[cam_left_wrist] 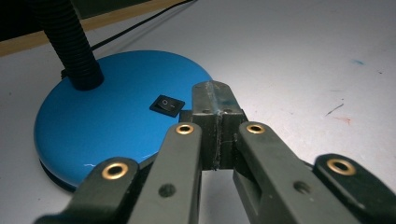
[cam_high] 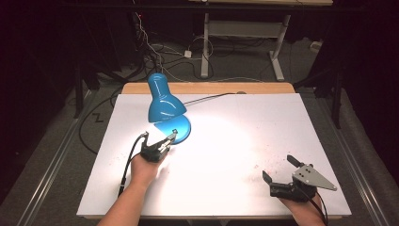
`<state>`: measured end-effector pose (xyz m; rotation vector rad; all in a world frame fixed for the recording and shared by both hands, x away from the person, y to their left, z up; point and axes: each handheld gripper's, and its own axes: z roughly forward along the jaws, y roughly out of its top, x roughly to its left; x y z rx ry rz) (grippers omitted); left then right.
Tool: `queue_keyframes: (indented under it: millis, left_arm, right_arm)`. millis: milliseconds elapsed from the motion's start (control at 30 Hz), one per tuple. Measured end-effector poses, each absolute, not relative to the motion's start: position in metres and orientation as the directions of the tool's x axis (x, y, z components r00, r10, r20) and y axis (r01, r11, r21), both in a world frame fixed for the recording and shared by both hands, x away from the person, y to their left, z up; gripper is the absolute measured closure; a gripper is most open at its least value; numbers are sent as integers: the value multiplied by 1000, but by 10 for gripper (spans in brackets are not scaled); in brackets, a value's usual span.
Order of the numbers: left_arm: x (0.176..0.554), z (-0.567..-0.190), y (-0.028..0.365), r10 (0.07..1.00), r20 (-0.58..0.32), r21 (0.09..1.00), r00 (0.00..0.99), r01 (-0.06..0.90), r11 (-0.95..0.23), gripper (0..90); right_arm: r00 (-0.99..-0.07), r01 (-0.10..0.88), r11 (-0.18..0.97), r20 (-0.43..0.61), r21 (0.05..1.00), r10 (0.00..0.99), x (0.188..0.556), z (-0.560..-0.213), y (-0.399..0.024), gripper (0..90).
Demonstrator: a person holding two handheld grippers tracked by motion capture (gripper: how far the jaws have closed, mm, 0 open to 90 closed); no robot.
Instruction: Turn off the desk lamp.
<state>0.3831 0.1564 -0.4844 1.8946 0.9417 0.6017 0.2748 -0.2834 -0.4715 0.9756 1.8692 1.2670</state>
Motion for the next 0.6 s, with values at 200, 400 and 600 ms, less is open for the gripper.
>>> queue_keyframes:
  millis: [200, 400, 600]
  left_arm:
    - [391, -488, 151, 814, 71, 872, 577, 361, -332, 880]
    - [401, -489, 148, 830, 87, 858, 552, 381, -343, 879]
    - [405, -489, 145, 832, 101, 851, 545, 386, -356, 880]
  right_arm:
    - [-500, 210, 249, -115, 946, 858, 275, -471, -283, 5]
    - [-504, 208, 250, -115, 946, 856, 274, -471, -282, 5]
    - [-504, 206, 250, -116, 946, 856, 274, -471, -282, 5]
